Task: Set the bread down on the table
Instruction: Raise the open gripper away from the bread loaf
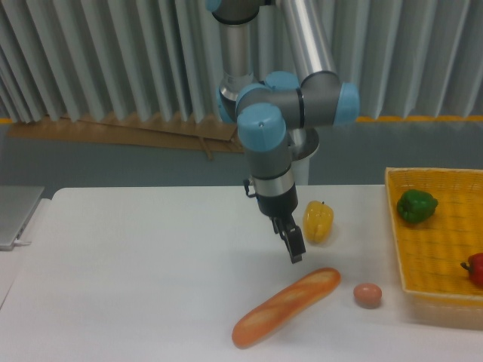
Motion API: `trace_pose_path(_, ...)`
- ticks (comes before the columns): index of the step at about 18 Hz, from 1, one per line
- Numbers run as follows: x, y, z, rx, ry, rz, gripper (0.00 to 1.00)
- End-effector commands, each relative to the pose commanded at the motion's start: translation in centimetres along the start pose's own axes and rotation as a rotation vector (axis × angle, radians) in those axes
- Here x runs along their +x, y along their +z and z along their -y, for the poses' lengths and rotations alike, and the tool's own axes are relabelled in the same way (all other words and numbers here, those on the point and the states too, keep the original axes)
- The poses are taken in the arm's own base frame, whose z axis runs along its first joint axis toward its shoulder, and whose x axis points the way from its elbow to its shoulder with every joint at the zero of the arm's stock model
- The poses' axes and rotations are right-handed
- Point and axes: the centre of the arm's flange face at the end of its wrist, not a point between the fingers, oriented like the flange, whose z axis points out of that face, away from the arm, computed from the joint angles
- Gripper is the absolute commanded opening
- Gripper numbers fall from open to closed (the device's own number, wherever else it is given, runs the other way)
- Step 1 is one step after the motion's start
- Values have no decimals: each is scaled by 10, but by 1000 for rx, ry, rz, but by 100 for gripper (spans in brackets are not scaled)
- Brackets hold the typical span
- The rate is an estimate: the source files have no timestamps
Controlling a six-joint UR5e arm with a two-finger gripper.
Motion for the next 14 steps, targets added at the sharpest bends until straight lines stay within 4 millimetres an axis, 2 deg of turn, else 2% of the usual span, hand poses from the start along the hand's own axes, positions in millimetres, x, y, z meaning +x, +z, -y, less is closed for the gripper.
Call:
trace_pose_path(6, 12, -24, -10, 134, -9, -17, 100)
trace_pose_path(11, 13, -22, -11, 136, -12, -18, 100)
trace_pose_path(14, 8, -18, -31, 128, -18, -20, 100)
